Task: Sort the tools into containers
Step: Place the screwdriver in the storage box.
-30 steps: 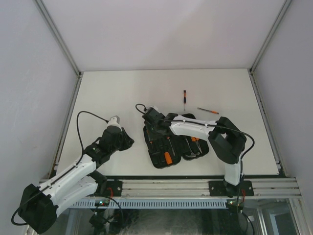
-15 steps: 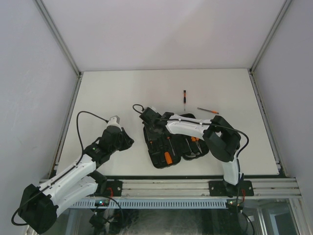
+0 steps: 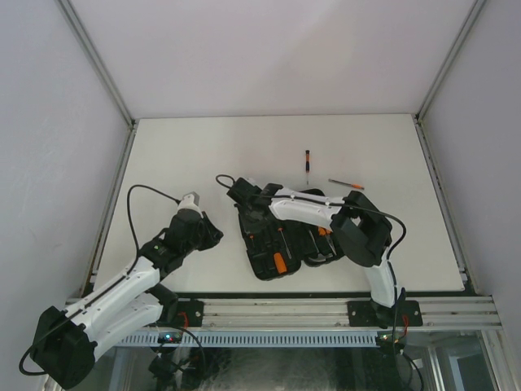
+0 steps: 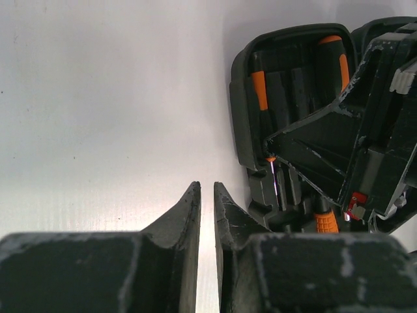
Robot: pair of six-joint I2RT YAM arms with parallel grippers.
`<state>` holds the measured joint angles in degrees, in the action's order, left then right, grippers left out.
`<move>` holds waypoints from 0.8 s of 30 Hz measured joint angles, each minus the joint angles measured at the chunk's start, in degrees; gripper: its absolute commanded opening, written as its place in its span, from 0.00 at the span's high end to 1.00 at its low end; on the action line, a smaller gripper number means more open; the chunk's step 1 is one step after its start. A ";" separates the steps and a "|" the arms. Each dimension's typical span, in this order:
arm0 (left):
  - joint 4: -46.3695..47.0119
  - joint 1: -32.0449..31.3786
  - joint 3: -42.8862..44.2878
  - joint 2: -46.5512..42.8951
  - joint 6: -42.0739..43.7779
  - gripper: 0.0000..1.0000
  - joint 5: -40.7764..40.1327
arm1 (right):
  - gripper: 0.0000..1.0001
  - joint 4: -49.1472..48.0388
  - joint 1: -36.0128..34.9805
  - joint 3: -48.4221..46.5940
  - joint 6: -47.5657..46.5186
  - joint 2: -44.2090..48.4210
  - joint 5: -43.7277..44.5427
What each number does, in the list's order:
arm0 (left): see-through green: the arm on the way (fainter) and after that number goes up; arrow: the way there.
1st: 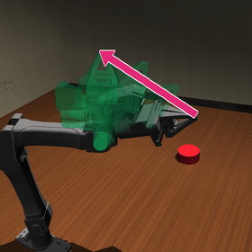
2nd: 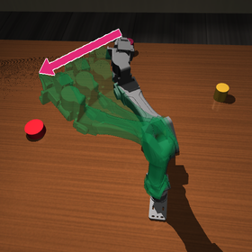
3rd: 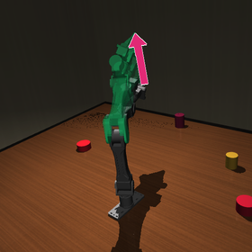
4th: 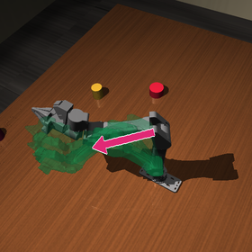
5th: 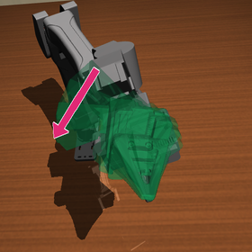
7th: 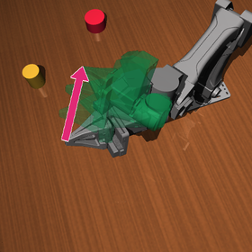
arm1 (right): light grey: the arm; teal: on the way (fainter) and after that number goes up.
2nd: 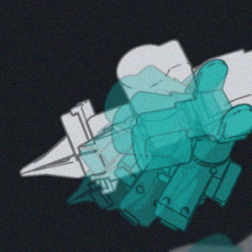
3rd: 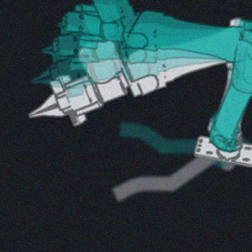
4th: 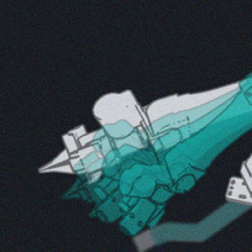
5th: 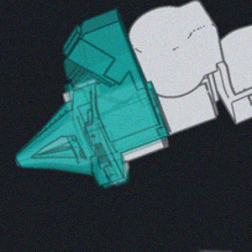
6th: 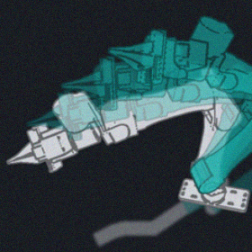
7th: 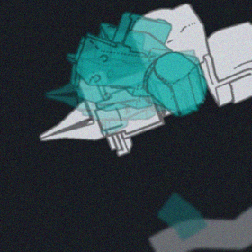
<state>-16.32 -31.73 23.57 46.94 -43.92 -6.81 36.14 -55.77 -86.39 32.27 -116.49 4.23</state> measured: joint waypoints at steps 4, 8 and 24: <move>0.46 0.00 0.00 0.00 0.00 0.84 0.07 | 1.00 1.51 0.02 -1.57 -0.35 -1.20 -0.63; 0.79 0.00 0.00 0.00 0.02 0.84 0.20 | 1.00 1.46 -0.09 -1.84 -0.37 -2.01 -1.14; 0.07 0.17 0.00 -0.68 0.04 0.75 0.57 | 0.84 -7.82 -0.33 5.97 0.92 2.60 -2.47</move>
<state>-16.25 -31.55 23.57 46.26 -43.88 -6.24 28.32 -56.10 -80.42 33.19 -113.89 1.76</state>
